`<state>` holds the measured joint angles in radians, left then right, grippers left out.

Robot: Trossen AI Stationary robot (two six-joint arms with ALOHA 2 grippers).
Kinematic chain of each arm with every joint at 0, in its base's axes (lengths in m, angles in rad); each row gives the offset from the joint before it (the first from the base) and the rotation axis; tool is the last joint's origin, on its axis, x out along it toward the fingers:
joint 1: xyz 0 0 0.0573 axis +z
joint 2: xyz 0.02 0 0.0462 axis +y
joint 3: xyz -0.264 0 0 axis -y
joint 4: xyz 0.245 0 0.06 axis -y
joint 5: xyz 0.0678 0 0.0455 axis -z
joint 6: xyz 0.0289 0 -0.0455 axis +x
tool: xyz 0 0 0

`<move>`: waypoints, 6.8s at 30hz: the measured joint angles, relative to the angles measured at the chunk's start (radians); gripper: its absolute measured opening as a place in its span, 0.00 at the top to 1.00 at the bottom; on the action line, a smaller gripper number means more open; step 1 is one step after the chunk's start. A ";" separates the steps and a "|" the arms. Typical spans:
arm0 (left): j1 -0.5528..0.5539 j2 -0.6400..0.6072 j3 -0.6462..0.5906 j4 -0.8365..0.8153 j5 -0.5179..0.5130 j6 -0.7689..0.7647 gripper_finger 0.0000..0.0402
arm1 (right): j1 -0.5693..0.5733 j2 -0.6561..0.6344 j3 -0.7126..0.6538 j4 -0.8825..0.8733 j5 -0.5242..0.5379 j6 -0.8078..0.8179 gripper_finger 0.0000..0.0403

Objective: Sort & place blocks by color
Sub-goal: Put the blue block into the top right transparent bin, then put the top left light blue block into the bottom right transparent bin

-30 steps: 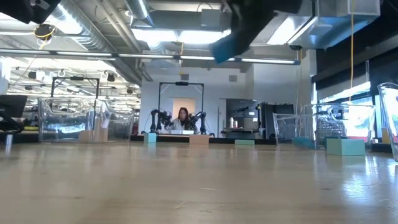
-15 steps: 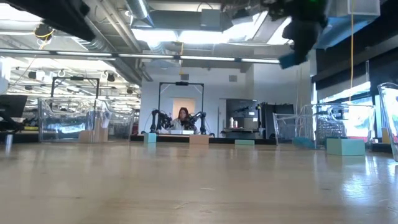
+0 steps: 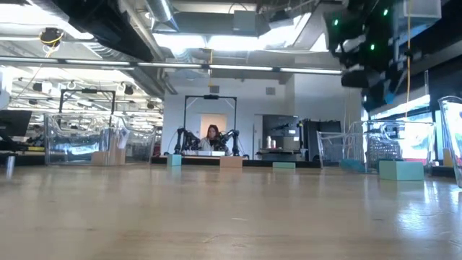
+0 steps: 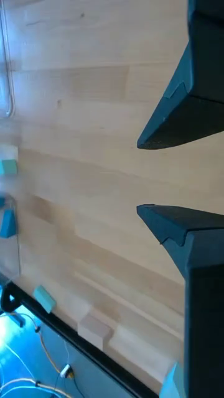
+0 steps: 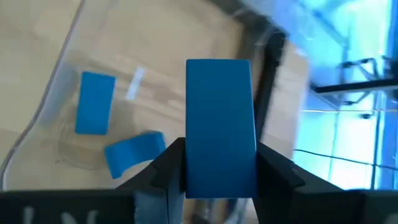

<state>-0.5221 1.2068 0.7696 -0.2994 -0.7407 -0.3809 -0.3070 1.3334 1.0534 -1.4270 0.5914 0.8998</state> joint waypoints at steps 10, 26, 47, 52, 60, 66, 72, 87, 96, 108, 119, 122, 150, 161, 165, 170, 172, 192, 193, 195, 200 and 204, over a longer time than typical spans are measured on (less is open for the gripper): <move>0.000 0.000 0.000 -0.002 0.060 0.001 0.63 | -0.135 0.001 -0.187 0.387 -0.155 -0.202 0.67; 0.000 0.000 0.000 -0.002 0.089 -0.002 0.63 | -0.169 0.001 -0.242 0.427 -0.197 -0.203 0.66; 0.000 0.000 0.000 -0.002 0.108 -0.002 0.63 | -0.166 0.002 -0.163 0.454 -0.353 -0.487 0.63; 0.000 0.000 0.000 -0.002 0.108 -0.003 0.63 | -0.167 0.002 -0.063 0.446 -0.350 -0.541 0.72; 0.000 0.000 0.000 -0.004 0.108 -0.003 0.63 | -0.094 0.002 0.105 0.440 -0.354 -0.629 0.94; 0.000 0.000 0.000 -0.006 0.108 -0.004 0.63 | 0.065 0.002 0.155 0.439 -0.306 -0.720 0.98; 0.000 0.000 0.000 -0.006 0.121 -0.009 0.63 | 0.234 0.002 0.155 0.410 -0.298 -0.724 0.99; -0.003 0.000 0.000 -0.006 0.156 -0.010 0.63 | 0.409 0.002 0.076 0.325 -0.377 -0.722 0.96; -0.011 0.000 0.000 -0.006 0.158 -0.010 0.63 | 0.409 0.002 0.052 0.342 -0.347 -0.721 0.79; -0.011 0.000 0.000 -0.006 0.158 -0.020 0.63 | 0.409 0.006 0.051 0.408 -0.349 -0.728 0.53; 0.065 0.000 0.000 0.002 0.098 -0.056 0.63 | 0.409 0.006 0.051 0.684 -0.349 -0.894 0.51; 0.095 0.000 0.000 0.002 0.109 -0.056 0.63 | 0.409 0.006 0.051 0.807 -0.342 -0.889 0.51; 0.290 0.000 0.000 -0.025 0.153 -0.054 0.63 | 0.291 0.205 0.050 1.177 -0.268 -1.061 0.55; 0.429 0.000 0.000 0.003 0.151 0.200 0.63 | 0.289 0.302 0.050 1.235 -0.207 -1.140 0.55; 0.562 0.000 0.000 0.049 0.200 0.268 0.63 | 0.290 0.302 0.050 1.234 -0.207 -1.119 0.55; 0.758 0.000 0.000 0.133 0.337 0.197 0.63 | 0.290 0.302 0.050 1.230 -0.208 -1.116 0.55; 0.832 0.000 0.000 0.149 0.362 0.168 0.63 | 0.290 0.302 0.050 1.230 -0.208 -1.110 0.55; 1.205 0.023 0.041 0.287 0.684 0.130 0.63 | 0.291 0.302 0.050 1.248 -0.210 -1.058 0.55; 1.205 0.036 0.063 0.283 0.685 0.158 0.63 | 0.291 0.302 0.050 1.249 -0.210 -1.058 0.55; 1.204 0.078 0.126 0.273 0.687 0.217 0.63 | 0.290 0.302 0.050 1.251 -0.210 -1.058 0.55; 1.199 0.202 0.306 0.025 0.724 0.320 0.63 | 0.290 0.302 0.050 1.251 -0.209 -1.058 0.55; 1.200 0.302 0.412 -0.166 0.659 0.302 0.63 | 0.290 0.302 0.050 1.251 -0.209 -1.058 0.55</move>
<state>0.6777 1.5091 1.1819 -0.4656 -0.0813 -0.0790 -0.0166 1.6352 1.1038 -0.1760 0.3824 -0.1577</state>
